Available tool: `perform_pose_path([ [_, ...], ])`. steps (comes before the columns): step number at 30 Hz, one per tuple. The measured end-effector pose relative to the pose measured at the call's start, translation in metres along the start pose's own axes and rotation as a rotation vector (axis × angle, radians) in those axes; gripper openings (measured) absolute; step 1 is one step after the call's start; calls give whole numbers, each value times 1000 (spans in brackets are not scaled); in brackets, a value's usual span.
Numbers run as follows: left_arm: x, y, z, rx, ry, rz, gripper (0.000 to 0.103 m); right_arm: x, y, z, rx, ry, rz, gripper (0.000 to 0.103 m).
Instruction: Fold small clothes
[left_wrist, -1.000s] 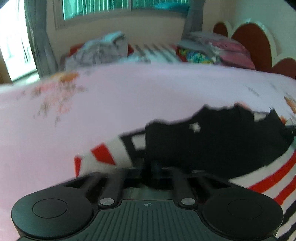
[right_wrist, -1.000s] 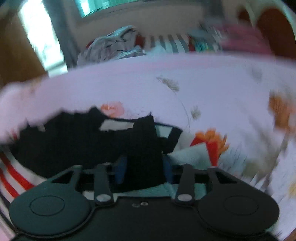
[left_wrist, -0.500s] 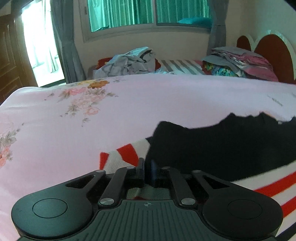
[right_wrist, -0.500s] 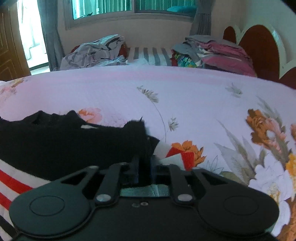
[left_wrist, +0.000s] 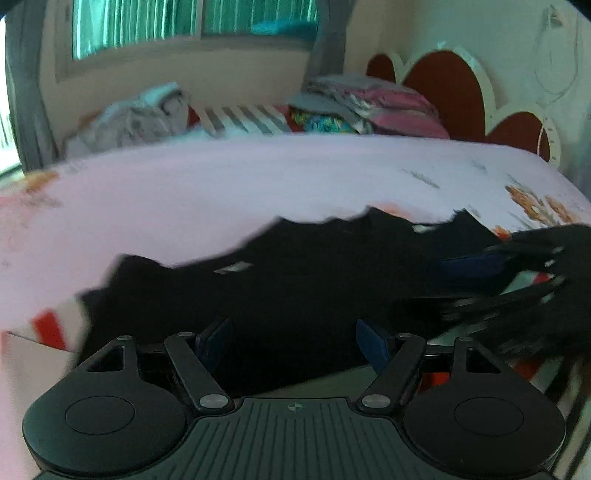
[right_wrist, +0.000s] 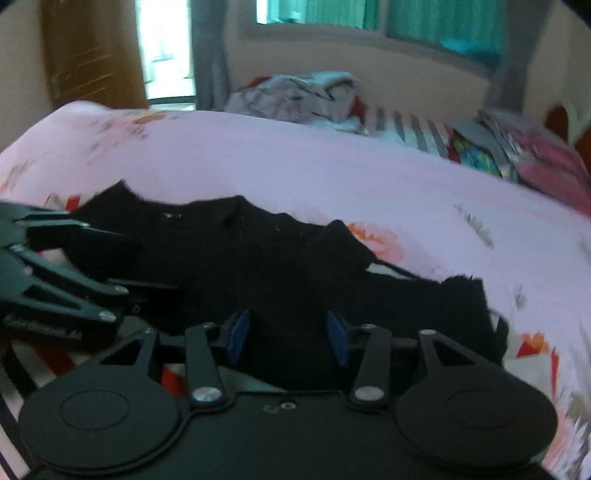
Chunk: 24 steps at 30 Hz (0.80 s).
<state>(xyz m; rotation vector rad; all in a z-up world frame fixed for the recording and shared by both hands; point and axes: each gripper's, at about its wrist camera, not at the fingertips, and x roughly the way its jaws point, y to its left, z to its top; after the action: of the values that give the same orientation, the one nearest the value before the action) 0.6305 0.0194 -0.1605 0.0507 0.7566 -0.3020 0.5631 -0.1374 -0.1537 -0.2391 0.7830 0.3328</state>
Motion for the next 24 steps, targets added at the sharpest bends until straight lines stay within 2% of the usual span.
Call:
perform_pose_path([
  [2, -12, 26, -12, -3, -29, 125, 73, -9, -26, -9, 26, 1, -88, 50],
  [3, -18, 44, -21, -40, -42, 147, 73, -14, -47, -18, 77, 9, -134, 50],
  [5, -27, 66, -34, -105, -60, 93, 73, -22, -72, -29, 143, 7, -156, 47],
  [6, -29, 64, -35, -82, -55, 95, 73, -24, -76, -31, 162, 5, -146, 46],
  [8, -27, 55, -34, -24, -41, 128, 73, -23, -71, -29, 156, 9, -170, 46],
  [11, -34, 51, -30, -50, -42, 166, 73, -31, -58, -27, 171, -7, -208, 45],
  [12, -42, 42, -26, -51, -56, 174, 73, -39, -51, -25, 182, -36, -192, 45],
  [14, -52, 23, -21, -45, -93, 115, 73, -51, -36, -24, 177, -71, -128, 45],
  [16, -51, -2, -21, -32, -85, 46, 73, -56, -5, -23, 119, -80, -61, 46],
  [18, -45, -25, -24, -23, -56, 25, 73, -53, 18, -23, 77, -67, 1, 46],
  [19, -42, -33, -27, -16, -42, 22, 73, -51, 25, -24, 65, -54, 14, 47],
  [20, -38, -39, -30, -11, -22, 40, 73, -47, 30, -26, 54, -34, 5, 42],
  [24, -47, -25, -46, -13, -19, 67, 74, -51, 17, -37, 47, -1, -13, 47],
])
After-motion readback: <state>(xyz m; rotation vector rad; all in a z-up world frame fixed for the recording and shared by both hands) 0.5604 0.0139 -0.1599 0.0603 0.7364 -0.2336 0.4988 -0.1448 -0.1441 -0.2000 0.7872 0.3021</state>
